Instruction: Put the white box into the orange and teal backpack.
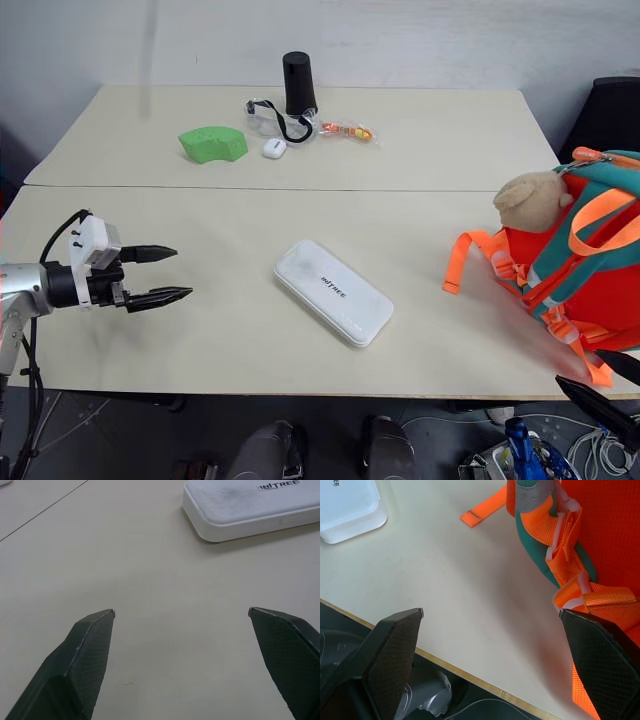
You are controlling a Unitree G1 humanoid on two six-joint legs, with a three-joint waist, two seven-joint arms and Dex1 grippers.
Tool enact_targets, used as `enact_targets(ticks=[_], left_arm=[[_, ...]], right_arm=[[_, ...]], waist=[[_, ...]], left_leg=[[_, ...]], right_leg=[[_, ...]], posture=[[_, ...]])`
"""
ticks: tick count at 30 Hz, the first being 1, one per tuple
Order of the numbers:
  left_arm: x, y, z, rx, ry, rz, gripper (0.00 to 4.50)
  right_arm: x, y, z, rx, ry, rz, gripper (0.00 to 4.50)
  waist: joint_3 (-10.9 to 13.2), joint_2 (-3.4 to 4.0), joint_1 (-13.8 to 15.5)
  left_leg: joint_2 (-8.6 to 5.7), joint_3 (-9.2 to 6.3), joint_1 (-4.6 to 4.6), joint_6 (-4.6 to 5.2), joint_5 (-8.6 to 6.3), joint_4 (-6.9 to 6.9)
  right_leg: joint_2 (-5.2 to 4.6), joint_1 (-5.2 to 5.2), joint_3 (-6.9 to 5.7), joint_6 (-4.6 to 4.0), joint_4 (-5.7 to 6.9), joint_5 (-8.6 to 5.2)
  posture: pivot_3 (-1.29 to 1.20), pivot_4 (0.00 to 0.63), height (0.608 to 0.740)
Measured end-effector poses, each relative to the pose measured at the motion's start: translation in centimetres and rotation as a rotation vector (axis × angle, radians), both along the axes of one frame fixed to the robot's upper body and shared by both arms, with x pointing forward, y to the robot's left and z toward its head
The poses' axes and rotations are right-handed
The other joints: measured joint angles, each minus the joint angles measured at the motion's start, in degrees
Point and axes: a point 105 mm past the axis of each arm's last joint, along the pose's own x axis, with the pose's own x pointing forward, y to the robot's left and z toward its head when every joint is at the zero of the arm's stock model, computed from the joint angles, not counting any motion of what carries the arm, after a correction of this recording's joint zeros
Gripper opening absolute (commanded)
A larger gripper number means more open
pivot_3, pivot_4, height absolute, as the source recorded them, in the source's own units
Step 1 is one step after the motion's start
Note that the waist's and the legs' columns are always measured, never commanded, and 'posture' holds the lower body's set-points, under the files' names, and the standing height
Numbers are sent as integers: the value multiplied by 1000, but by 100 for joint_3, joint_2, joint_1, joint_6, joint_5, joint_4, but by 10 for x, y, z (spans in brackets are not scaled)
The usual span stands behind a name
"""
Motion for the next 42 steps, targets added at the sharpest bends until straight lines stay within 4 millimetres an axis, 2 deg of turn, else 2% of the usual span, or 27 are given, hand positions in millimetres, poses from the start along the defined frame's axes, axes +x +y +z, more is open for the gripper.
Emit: enact_targets(ticks=[12,15,16,18,19,25,29,31,37,42], left_arm=[[5,-3,5,-5,0,6,4500],[13,-8,12,7,-17,-6,4500],[18,-11,14,9,-27,-11,4500],[26,-21,17,13,-53,-39,4098],[31,-27,16,19,-57,-55,3886],[53,-51,3,79,-57,-145,1918],[73,-74,-7,140,-82,-212,605],[78,-84,-14,146,-76,-246,7],[86,-105,-25,153,-64,-298,7],[84,-115,-31,148,-50,-344,7]], right_arm=[[5,2,-4,-11,6,2,4472],[11,15,-5,-7,2,51,4472],[14,23,-4,-6,-7,81,4299],[20,40,-3,-4,-16,145,3889],[24,52,-3,0,-22,188,3539],[42,104,-5,26,-51,366,1436],[54,146,-17,12,-35,525,10],[58,158,-22,2,-27,570,0],[78,177,-37,-54,-14,613,0],[94,180,-53,-102,7,574,0]], waist=[[0,0,0],[0,0,2],[0,0,3],[0,0,6],[0,-1,6],[2,-8,4],[1,-15,6],[3,-20,7],[8,-36,-4],[8,-36,-6]], left_leg=[[-1,2,1,0,2,0],[-3,3,3,-2,5,0],[-4,4,7,-1,7,0],[-4,4,9,-4,17,1],[-5,5,9,-21,32,1],[-10,18,7,-15,36,7],[-16,25,7,-8,38,17],[-16,25,0,-7,38,18],[-15,30,-7,1,42,42],[-10,20,-33,2,42,69]], right_leg=[[1,1,0,0,2,0],[1,1,0,1,8,0],[2,3,0,1,11,0],[5,5,-1,1,14,0],[7,5,-2,1,14,0],[16,2,-7,5,17,2],[21,-1,-22,9,28,4],[22,-7,-26,10,27,4],[34,-9,-35,15,31,6],[32,-21,-41,15,40,6]], posture=[[0,150,740],[0,150,740],[0,150,740],[0,150,740],[0,150,740],[0,150,740],[0,150,740],[0,150,740],[0,150,740],[0,150,740]])
